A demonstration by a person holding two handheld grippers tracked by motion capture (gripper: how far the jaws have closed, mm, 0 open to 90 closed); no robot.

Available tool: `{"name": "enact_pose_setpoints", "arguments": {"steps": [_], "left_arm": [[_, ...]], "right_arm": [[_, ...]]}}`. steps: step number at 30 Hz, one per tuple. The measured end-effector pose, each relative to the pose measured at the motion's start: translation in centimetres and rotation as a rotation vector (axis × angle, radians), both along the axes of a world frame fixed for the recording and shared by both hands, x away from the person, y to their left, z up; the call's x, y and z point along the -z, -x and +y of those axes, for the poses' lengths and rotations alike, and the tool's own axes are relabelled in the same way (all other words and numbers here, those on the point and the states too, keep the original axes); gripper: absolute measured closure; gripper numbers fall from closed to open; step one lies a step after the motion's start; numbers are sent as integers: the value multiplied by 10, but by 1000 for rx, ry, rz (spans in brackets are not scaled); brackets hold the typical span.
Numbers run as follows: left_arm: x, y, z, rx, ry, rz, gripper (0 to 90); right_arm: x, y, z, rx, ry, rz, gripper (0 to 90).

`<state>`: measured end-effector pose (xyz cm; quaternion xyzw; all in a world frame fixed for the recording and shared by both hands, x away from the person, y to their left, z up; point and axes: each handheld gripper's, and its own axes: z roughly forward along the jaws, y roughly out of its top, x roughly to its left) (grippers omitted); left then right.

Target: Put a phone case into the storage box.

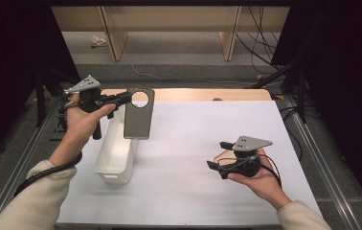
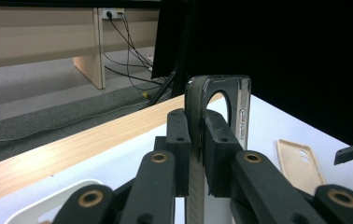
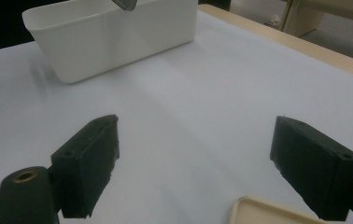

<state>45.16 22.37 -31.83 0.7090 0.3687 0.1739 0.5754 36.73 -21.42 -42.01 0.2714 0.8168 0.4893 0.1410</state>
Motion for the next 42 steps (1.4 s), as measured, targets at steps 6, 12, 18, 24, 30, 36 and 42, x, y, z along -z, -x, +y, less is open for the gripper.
{"name": "enact_pose_setpoints", "arguments": {"steps": [6,12,18,24,30,36,42], "left_arm": [[-2,-2,6,-3,-6,-4,818],[-1,-6,11,-14,-4,-2,817],[-2,-9,15,-19,-14,-1,818],[-3,-12,19,-22,-18,-3,817],[-4,-14,23,-29,-20,-2,818],[-4,-17,26,-36,-22,-1,817],[-4,-20,29,-45,-31,-2,818]], "right_arm": [[0,0,0,0,0,0,165],[0,0,0,1,0,1,165],[1,-1,-1,2,1,2,165],[1,-1,0,1,1,3,165],[1,-1,-1,3,-1,3,165],[1,-1,0,2,1,5,164],[1,-1,0,3,0,5,164]]}}
